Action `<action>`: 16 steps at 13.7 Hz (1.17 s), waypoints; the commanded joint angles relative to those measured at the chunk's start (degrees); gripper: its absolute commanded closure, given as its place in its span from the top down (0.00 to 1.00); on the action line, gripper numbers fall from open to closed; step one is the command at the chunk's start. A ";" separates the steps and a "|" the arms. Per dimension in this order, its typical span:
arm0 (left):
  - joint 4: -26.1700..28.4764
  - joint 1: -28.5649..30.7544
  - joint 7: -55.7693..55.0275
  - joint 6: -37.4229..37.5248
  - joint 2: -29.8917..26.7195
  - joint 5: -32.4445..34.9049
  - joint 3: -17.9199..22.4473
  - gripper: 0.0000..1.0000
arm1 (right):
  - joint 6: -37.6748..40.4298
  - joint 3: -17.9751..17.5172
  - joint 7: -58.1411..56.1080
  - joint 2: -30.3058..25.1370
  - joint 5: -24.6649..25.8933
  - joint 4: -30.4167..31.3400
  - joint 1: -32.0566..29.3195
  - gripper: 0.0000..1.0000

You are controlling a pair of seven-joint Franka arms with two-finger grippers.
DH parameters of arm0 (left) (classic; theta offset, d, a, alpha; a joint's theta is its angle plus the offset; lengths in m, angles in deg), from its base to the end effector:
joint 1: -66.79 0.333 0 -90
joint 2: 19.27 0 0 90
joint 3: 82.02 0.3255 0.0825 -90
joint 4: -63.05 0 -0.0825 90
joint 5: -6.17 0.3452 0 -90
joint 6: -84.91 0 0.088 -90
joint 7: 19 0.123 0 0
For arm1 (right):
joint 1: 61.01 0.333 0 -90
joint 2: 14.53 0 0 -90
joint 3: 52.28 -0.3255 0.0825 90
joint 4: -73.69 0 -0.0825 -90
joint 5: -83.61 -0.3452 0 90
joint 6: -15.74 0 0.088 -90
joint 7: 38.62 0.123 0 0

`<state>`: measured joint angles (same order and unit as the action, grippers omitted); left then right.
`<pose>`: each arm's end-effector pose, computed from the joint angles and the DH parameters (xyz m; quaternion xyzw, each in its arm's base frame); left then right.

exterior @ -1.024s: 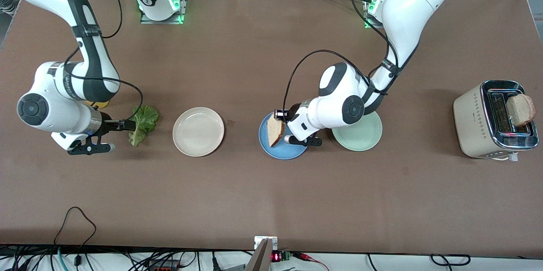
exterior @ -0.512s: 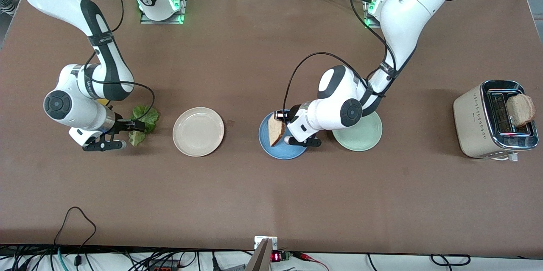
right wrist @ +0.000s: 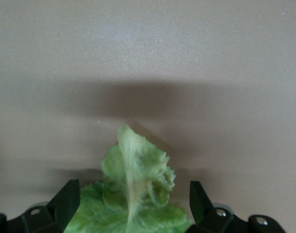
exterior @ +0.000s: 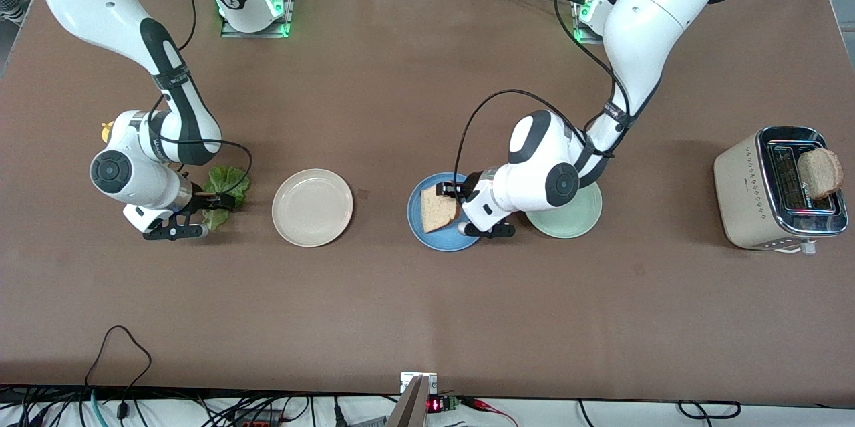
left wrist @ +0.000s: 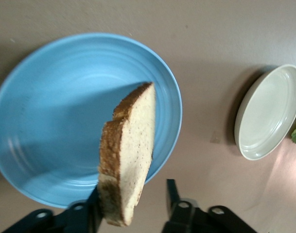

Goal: Make sandwich in blue plate with both arms
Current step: 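Lower the bread onto the blue plate while the right gripper grasps lettuce, then release the bread with the left gripper while the right gripper lifts lettuce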

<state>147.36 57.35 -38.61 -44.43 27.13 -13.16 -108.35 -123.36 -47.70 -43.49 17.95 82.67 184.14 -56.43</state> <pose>0.5981 -0.3661 0.2585 0.9564 0.0333 -0.1196 0.2644 0.5981 0.0024 0.2099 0.9985 0.0416 -0.0331 0.0151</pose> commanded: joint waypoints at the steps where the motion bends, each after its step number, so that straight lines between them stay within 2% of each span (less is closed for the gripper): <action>1: -0.29 1.96 0.97 1.01 -0.18 2.61 0.75 1.00 | -2.48 -0.09 0.30 0.83 -0.46 0.02 -0.18 1.00; 2: -0.12 3.19 0.97 2.41 -0.27 3.23 0.76 1.00 | -2.67 -0.09 0.30 0.92 -0.46 -0.07 -0.18 0.93; 6: -0.03 6.44 0.80 8.91 -4.12 3.85 1.19 1.00 | -2.58 -0.09 0.30 0.92 -0.46 -0.16 -0.09 0.45; 8: -0.20 9.07 0.71 12.78 -7.02 9.27 1.29 1.00 | -2.49 -0.09 0.39 0.92 -0.46 -0.16 -0.01 0.28; 12: -0.99 14.08 0.79 19.81 -13.08 21.59 1.20 1.00 | -2.23 -0.09 0.12 0.83 -0.46 -0.68 -0.01 0.06; 14: -2.04 16.28 0.71 24.11 -16.33 24.32 1.29 1.00 | -2.14 -0.09 -0.23 0.65 -0.46 -0.94 -0.01 0.00; 16: -7.73 18.13 0.79 30.43 -16.79 32.03 1.02 1.00 | -0.57 -0.09 -0.23 -0.05 -0.46 -1.47 0.08 0.00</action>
<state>143.59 74.30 -38.01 -19.33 11.74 13.52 -107.07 -125.42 -47.70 -43.44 18.85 82.67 183.27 -56.41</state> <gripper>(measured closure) 0.000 0.956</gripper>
